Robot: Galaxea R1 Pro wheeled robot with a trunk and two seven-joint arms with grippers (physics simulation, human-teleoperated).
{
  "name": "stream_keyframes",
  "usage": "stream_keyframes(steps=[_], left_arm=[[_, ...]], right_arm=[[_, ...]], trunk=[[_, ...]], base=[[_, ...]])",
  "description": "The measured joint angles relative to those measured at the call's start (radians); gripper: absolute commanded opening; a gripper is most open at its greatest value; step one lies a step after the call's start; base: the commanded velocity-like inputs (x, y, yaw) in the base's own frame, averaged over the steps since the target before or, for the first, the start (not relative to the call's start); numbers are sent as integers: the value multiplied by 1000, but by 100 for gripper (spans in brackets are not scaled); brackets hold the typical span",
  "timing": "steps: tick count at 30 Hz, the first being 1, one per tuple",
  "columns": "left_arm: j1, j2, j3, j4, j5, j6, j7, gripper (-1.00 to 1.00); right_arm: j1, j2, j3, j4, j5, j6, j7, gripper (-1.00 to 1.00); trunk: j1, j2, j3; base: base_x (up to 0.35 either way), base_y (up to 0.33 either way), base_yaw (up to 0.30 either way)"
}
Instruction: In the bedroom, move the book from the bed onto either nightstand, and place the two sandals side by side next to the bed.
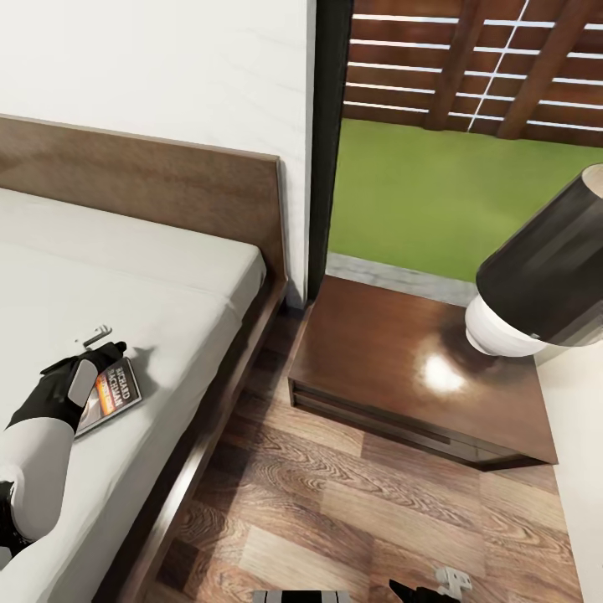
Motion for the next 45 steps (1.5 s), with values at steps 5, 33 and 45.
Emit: stream_keyframes(steps=[5,33,45], left_arm=[[0,0,0,0,0,0,0,100],[0,0,-1,0,0,0,0,100],[0,0,0,-1,0,4,-1,100]], right_arm=[[0,0,0,0,0,0,0,100],[1,0,0,0,0,0,0,100],[0,0,0,0,0,0,0,100]], trunk=[[0,0,0],[0,0,0],[0,0,0]], base=[[0,0,0],[0,-26,0],[-3,0,0]])
